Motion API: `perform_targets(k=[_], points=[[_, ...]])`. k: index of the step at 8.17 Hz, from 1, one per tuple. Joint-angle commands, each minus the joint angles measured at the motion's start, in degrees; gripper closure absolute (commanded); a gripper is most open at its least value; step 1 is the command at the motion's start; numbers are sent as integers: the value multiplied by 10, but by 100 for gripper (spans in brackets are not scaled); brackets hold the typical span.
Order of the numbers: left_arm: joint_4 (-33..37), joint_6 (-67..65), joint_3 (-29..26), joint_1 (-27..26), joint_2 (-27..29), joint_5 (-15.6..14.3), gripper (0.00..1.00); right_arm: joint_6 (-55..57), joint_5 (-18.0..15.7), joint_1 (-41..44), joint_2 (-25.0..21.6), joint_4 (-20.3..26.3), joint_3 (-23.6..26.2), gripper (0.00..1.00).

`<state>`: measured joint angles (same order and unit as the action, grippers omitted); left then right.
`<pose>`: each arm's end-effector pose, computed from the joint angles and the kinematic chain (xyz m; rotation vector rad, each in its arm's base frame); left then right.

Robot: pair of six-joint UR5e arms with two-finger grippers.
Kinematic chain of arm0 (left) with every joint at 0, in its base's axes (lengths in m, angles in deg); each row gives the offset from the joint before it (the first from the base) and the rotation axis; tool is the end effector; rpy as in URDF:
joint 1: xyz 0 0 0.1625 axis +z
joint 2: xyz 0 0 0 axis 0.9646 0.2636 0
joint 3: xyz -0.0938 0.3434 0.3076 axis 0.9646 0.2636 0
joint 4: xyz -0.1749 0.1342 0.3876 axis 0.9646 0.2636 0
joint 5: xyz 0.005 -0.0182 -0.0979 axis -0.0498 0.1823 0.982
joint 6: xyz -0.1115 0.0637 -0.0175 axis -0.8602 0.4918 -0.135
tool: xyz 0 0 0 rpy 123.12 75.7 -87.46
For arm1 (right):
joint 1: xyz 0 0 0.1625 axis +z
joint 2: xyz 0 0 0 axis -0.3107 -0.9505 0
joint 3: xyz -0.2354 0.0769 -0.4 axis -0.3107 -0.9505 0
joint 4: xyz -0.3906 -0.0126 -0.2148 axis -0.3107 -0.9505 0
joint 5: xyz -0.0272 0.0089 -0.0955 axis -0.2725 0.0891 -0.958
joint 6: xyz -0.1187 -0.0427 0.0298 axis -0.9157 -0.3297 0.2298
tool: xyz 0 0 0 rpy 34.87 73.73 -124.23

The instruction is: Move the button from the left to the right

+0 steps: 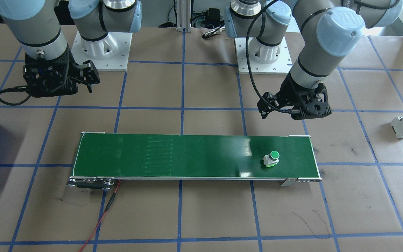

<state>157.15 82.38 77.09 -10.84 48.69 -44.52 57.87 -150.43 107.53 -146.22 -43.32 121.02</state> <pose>-0.0933 -0.5170 0.4157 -0.2104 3.1329 0.0557 0.1120 -0.5301 0.4582 0.3224 -3.0066 -0.1478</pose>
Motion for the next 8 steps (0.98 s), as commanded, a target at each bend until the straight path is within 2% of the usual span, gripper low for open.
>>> perform_targets(k=[1,2,3,5,6,8], points=[[8,0,-19,-1,-7,-3,0,-2,44,0,24,-15,-6,0],[22,0,-25,-1,0,-4,0,-1,47,-1,53,-39,-1,0],[16,1,-22,-1,6,-1,0,4,46,-1,61,-103,6,0],[17,3,-26,1,21,-6,0,7,62,0,83,-155,24,0],[22,2,-26,0,20,-4,0,17,97,0,83,-160,36,0],[15,5,-26,0,32,2,0,60,106,0,84,-163,45,0]])
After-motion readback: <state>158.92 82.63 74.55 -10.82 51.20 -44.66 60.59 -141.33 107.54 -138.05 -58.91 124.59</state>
